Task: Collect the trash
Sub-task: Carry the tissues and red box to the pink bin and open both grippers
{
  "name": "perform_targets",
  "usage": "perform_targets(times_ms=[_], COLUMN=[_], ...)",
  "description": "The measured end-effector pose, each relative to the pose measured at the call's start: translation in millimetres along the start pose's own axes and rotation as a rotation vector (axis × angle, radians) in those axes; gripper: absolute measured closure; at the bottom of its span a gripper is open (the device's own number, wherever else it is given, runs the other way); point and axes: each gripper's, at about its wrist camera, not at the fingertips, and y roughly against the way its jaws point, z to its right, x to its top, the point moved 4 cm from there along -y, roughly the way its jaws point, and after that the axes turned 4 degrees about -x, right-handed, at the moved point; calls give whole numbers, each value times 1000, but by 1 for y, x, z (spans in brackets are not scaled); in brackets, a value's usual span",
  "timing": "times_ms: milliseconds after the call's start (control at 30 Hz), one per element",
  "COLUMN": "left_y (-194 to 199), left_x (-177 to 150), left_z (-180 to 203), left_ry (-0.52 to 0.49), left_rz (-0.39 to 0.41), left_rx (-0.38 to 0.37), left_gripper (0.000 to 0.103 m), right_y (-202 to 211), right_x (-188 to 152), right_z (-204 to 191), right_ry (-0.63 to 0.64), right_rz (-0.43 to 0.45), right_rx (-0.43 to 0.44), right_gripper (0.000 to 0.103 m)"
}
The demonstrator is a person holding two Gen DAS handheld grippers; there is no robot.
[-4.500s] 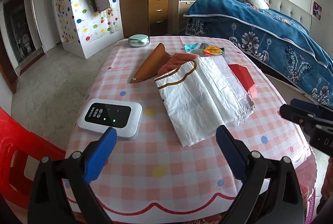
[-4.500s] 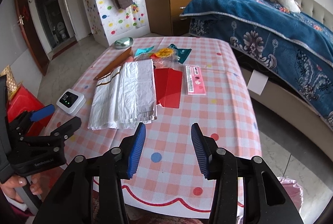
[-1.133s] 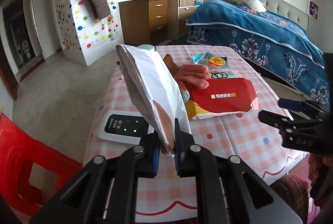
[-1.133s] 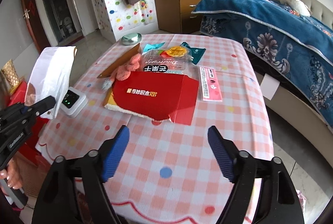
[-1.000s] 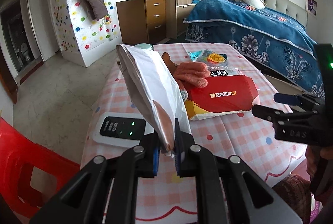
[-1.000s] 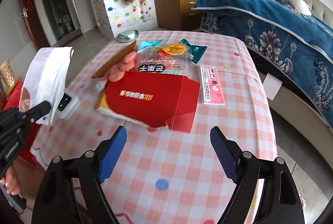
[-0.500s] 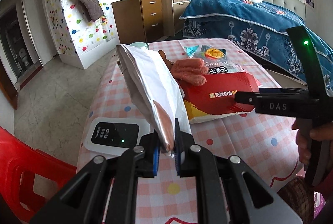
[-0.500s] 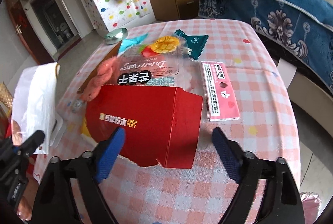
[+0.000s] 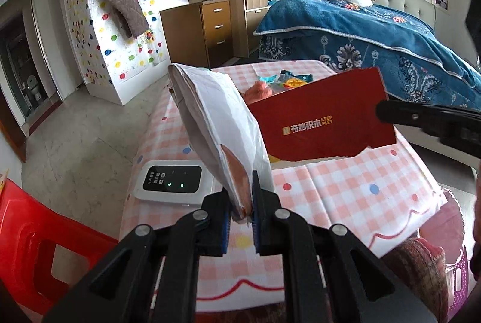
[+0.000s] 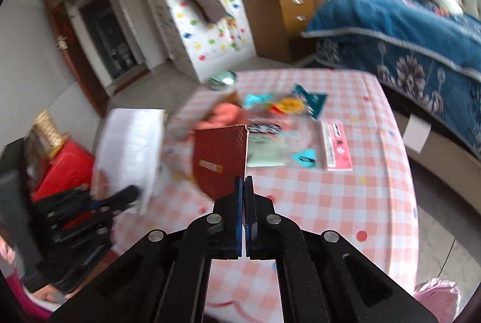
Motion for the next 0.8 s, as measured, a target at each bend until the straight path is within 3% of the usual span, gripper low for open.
perform_targets(times_ms=[200,400,633,800], left_y=[29,50,53,55], left_x=[1,4,3,-3], left_z=[18,53,139,208], left_ry=[-35,-93,-233,-351], left_rz=[43,84,106,121], left_rx=[-22,-103,-242,-348], left_gripper=[94,94,94,94], right_y=[39,92,142,179], right_x=[-4,-8,-38,-71], right_z=[-22,-16,14,55], right_ry=[66,44,5,-91], right_rz=[42,108,151,148], right_rx=[-6,-25,-198,-313], right_gripper=[103,103,103,103])
